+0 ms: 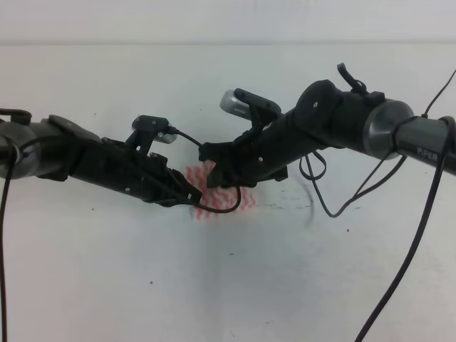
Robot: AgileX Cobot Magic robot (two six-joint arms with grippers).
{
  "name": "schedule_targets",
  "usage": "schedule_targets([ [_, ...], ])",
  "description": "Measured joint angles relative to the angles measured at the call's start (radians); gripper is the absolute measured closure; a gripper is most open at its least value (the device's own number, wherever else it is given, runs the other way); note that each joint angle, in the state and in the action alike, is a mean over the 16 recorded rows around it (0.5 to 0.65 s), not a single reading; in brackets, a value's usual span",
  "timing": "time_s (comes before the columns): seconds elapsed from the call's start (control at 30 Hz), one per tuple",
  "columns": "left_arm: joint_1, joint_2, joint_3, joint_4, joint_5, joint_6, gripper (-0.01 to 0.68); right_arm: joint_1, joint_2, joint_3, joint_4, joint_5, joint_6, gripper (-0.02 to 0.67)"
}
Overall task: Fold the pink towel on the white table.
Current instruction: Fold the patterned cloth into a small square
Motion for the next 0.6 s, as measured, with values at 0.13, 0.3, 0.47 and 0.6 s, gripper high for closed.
schedule_targets([
  [0.13,0.000,-0.001,0.000,0.000,0.000,0.000,0.675,0.000,0.001,0.000,0.016,0.003,-0.001,0.508],
  [0.3,0.000,-0.002,0.000,0.000,0.000,0.000,0.675,-0.001,0.002,0.001,0.038,0.005,-0.013,0.448],
  [0.47,0.000,-0.003,0.000,0.000,0.000,0.000,0.675,-0.006,0.002,0.001,0.042,0.009,-0.030,0.422],
  [0.6,0.000,-0.003,0.000,-0.007,0.001,0.000,0.675,-0.017,0.002,0.001,0.024,0.021,-0.042,0.424],
])
